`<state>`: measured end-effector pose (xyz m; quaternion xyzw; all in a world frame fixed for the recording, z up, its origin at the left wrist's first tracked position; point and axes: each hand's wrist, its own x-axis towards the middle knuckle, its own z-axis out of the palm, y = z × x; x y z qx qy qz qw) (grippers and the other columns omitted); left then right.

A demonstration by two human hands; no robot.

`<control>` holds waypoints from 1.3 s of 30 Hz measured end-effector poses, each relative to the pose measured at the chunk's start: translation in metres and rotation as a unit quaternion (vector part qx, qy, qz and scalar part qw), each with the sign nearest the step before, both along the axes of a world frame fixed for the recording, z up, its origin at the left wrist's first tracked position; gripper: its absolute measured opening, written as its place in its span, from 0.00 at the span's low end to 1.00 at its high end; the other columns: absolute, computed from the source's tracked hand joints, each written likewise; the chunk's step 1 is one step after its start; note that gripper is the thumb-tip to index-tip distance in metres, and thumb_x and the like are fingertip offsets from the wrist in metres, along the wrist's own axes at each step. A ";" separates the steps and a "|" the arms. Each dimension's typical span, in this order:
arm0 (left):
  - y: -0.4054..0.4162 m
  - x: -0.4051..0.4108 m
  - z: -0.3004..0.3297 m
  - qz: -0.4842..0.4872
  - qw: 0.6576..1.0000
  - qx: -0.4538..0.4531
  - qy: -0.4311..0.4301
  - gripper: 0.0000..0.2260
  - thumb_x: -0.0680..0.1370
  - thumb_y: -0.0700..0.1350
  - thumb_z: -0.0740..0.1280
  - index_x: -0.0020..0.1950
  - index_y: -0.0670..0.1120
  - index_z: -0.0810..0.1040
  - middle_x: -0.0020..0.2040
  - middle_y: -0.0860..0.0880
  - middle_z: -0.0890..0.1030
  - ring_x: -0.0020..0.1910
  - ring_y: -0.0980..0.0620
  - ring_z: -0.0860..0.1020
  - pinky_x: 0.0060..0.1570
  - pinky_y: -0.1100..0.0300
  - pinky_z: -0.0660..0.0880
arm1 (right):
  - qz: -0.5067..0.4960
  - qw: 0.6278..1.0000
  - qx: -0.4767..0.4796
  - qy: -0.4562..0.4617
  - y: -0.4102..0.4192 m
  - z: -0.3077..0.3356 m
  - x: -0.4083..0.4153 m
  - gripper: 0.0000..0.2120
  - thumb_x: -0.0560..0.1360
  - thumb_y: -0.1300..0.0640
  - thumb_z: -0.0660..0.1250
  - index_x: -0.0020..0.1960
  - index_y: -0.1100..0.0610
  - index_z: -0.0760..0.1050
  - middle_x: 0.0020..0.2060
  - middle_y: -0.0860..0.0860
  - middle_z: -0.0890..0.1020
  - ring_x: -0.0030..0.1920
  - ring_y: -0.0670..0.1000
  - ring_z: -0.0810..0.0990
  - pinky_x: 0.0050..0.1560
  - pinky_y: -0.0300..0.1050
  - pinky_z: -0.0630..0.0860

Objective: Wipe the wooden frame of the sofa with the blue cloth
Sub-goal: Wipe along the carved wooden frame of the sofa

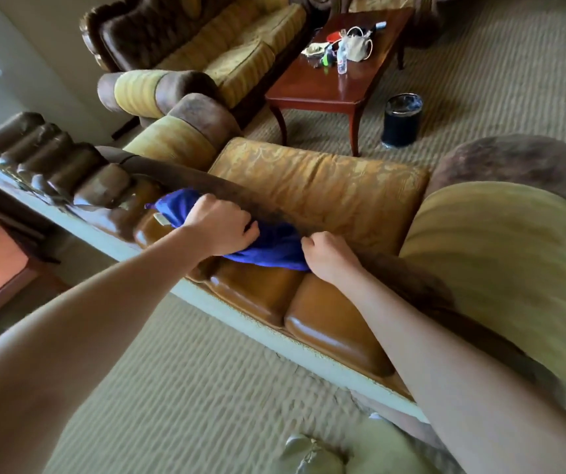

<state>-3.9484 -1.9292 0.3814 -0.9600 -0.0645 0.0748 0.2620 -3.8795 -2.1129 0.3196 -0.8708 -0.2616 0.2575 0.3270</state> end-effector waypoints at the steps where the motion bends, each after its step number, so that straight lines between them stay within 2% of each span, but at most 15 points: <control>1: 0.014 -0.001 0.008 0.031 0.999 -0.009 -0.026 0.24 0.80 0.57 0.48 0.48 0.48 0.82 0.46 0.49 0.82 0.46 0.47 0.79 0.48 0.55 0.75 | 0.008 1.000 0.000 -0.004 -0.001 0.000 -0.002 0.19 0.82 0.51 0.49 0.50 0.61 0.74 0.49 0.59 0.78 0.52 0.61 0.77 0.47 0.48 0.68; 4: 0.028 0.003 0.015 0.108 0.991 -0.036 -0.065 0.24 0.80 0.57 0.48 0.51 0.50 0.82 0.49 0.49 0.82 0.48 0.47 0.78 0.48 0.54 0.75 | 0.029 0.999 -0.012 -0.029 0.001 0.001 -0.007 0.20 0.82 0.49 0.46 0.54 0.59 0.73 0.52 0.57 0.78 0.52 0.59 0.76 0.49 0.49 0.68; 8: -0.006 0.003 -0.003 0.080 0.997 0.020 -0.007 0.23 0.80 0.57 0.48 0.50 0.51 0.81 0.49 0.51 0.82 0.51 0.48 0.78 0.52 0.55 0.71 | 0.021 1.000 0.017 -0.011 0.002 0.003 -0.009 0.20 0.83 0.48 0.46 0.57 0.58 0.73 0.55 0.57 0.78 0.54 0.58 0.76 0.52 0.51 0.69; 11: -0.063 0.010 -0.033 0.085 0.995 -0.044 0.010 0.22 0.81 0.54 0.48 0.46 0.49 0.80 0.48 0.50 0.83 0.50 0.47 0.79 0.52 0.54 0.67 | -0.034 0.999 0.025 0.009 0.003 0.006 -0.003 0.21 0.83 0.49 0.46 0.61 0.59 0.73 0.60 0.58 0.77 0.59 0.60 0.74 0.57 0.51 0.69; 14: -0.098 0.011 -0.052 0.041 0.995 -0.092 -0.003 0.20 0.83 0.51 0.48 0.40 0.49 0.75 0.46 0.49 0.83 0.47 0.47 0.79 0.50 0.55 0.68 | -0.110 0.990 0.085 0.030 0.000 0.009 0.001 0.21 0.83 0.52 0.47 0.63 0.62 0.72 0.61 0.59 0.77 0.60 0.58 0.75 0.56 0.46 0.69; 17: -0.076 0.010 -0.048 0.008 0.994 -0.108 0.013 0.24 0.83 0.55 0.45 0.45 0.50 0.79 0.46 0.51 0.83 0.46 0.49 0.79 0.50 0.55 0.70 | -0.184 0.966 0.171 0.064 -0.008 0.013 0.005 0.20 0.83 0.53 0.50 0.64 0.63 0.72 0.61 0.58 0.77 0.60 0.55 0.75 0.53 0.40 0.68; 20: -0.036 0.011 -0.020 -0.019 0.998 -0.007 0.051 0.26 0.82 0.56 0.45 0.50 0.50 0.81 0.49 0.51 0.83 0.51 0.48 0.79 0.53 0.55 0.68 | -0.215 0.949 0.203 0.110 -0.015 0.010 0.010 0.20 0.83 0.53 0.51 0.66 0.62 0.72 0.63 0.56 0.75 0.62 0.55 0.74 0.59 0.44 0.68; 22: -0.002 0.011 0.009 -0.003 0.996 0.081 0.032 0.27 0.82 0.55 0.44 0.52 0.49 0.82 0.50 0.50 0.83 0.54 0.49 0.79 0.55 0.56 0.67 | -0.223 0.943 0.212 0.127 -0.015 0.008 0.010 0.20 0.83 0.53 0.51 0.66 0.62 0.72 0.63 0.56 0.76 0.62 0.55 0.74 0.60 0.44 0.68; 23: 0.015 0.009 0.022 0.032 0.995 0.094 0.011 0.27 0.82 0.55 0.44 0.52 0.48 0.82 0.51 0.49 0.83 0.54 0.48 0.78 0.54 0.56 0.67 | -0.220 0.942 0.219 0.130 -0.014 0.006 0.010 0.20 0.82 0.52 0.51 0.66 0.62 0.72 0.63 0.56 0.76 0.62 0.55 0.74 0.62 0.46 0.69; 26: 0.047 0.005 0.031 0.141 0.989 0.031 -0.022 0.27 0.82 0.56 0.44 0.55 0.47 0.81 0.53 0.46 0.82 0.54 0.45 0.78 0.50 0.55 0.69 | -0.213 0.942 0.225 0.130 -0.010 0.004 0.008 0.21 0.83 0.52 0.51 0.66 0.62 0.72 0.63 0.57 0.76 0.62 0.55 0.74 0.63 0.47 0.70; 28: 0.047 0.006 0.025 0.156 0.987 -0.007 -0.023 0.28 0.81 0.58 0.44 0.54 0.48 0.82 0.51 0.46 0.82 0.51 0.45 0.78 0.48 0.54 0.72 | -0.210 0.943 0.222 0.134 -0.007 0.002 0.008 0.21 0.83 0.51 0.50 0.66 0.62 0.71 0.63 0.56 0.76 0.62 0.55 0.74 0.62 0.45 0.69; 31: 0.032 0.004 0.018 0.122 0.992 -0.016 -0.017 0.27 0.81 0.59 0.44 0.55 0.50 0.82 0.50 0.48 0.82 0.50 0.47 0.78 0.49 0.56 0.74 | -0.199 0.949 0.212 0.118 -0.005 0.005 0.008 0.21 0.83 0.51 0.50 0.65 0.63 0.72 0.62 0.57 0.77 0.61 0.55 0.75 0.58 0.44 0.69; 34: -0.007 0.013 0.002 0.079 0.996 0.012 0.032 0.28 0.81 0.59 0.44 0.51 0.50 0.82 0.48 0.50 0.83 0.50 0.48 0.79 0.47 0.57 0.72 | -0.192 0.953 0.207 0.109 -0.005 0.007 0.008 0.21 0.83 0.51 0.50 0.64 0.63 0.73 0.60 0.58 0.77 0.59 0.56 0.76 0.56 0.44 0.70; 37: -0.064 0.022 -0.035 0.075 0.995 -0.043 0.058 0.28 0.81 0.58 0.43 0.48 0.49 0.82 0.46 0.49 0.83 0.47 0.47 0.79 0.44 0.57 0.70 | -0.196 0.955 0.198 0.103 -0.006 0.006 0.009 0.20 0.83 0.52 0.50 0.63 0.63 0.73 0.60 0.58 0.78 0.60 0.57 0.76 0.58 0.46 0.70; 39: -0.084 0.026 -0.049 0.069 0.994 -0.078 0.040 0.29 0.82 0.57 0.43 0.44 0.48 0.82 0.43 0.49 0.82 0.44 0.48 0.79 0.42 0.57 0.70 | -0.197 0.957 0.191 0.098 -0.005 0.006 0.010 0.20 0.83 0.53 0.50 0.63 0.63 0.73 0.60 0.57 0.78 0.59 0.56 0.76 0.56 0.44 0.70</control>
